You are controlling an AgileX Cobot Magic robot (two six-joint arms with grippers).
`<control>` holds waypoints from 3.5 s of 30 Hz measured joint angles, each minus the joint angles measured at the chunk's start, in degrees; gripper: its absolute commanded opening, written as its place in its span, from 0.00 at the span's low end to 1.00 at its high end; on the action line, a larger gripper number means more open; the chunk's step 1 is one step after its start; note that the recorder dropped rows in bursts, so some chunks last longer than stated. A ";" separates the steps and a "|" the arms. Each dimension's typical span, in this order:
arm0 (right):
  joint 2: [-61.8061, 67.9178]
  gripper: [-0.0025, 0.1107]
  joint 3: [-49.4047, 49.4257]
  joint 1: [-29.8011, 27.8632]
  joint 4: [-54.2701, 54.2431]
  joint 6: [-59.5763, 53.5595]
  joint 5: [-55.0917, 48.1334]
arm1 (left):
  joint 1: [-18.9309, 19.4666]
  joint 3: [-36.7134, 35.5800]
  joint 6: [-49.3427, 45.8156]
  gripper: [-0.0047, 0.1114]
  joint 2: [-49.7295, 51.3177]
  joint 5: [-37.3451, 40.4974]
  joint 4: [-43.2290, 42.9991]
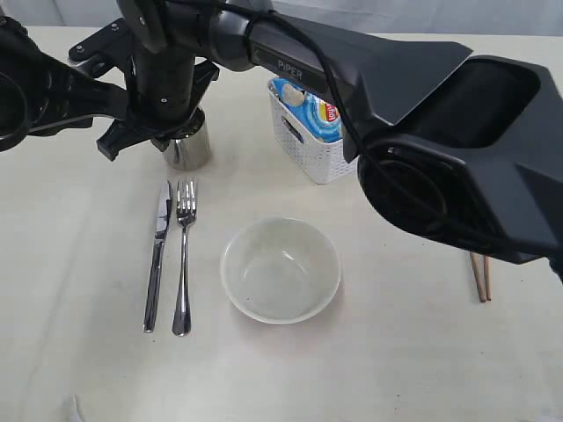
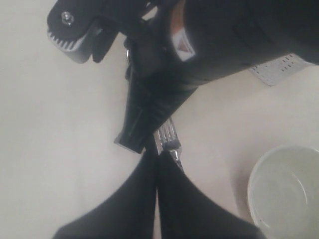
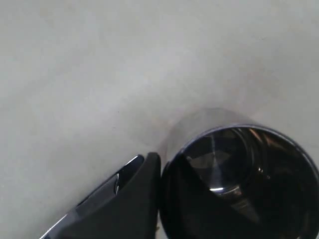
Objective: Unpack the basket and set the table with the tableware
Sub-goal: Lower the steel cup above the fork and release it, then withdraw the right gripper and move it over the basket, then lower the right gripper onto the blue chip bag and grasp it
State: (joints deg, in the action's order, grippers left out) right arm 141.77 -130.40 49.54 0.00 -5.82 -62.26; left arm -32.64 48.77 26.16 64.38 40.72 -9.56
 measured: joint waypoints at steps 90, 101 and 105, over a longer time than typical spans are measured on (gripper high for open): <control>-19.31 0.02 28.53 -26.64 -3.57 7.84 -7.25 | 0.00 -2.35 -0.35 0.04 0.00 -3.54 -0.11; -21.53 0.64 28.53 -29.34 -3.24 -2.21 0.39 | 0.00 -2.35 -0.35 0.04 0.00 -3.54 -0.11; -21.53 0.48 28.53 -32.46 -5.45 -3.43 3.15 | 0.00 -2.35 -0.35 0.04 0.00 -3.54 -0.11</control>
State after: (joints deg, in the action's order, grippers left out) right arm 120.24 -101.87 17.08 -5.45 -9.25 -59.11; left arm -32.64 46.41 25.81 64.38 37.18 -9.67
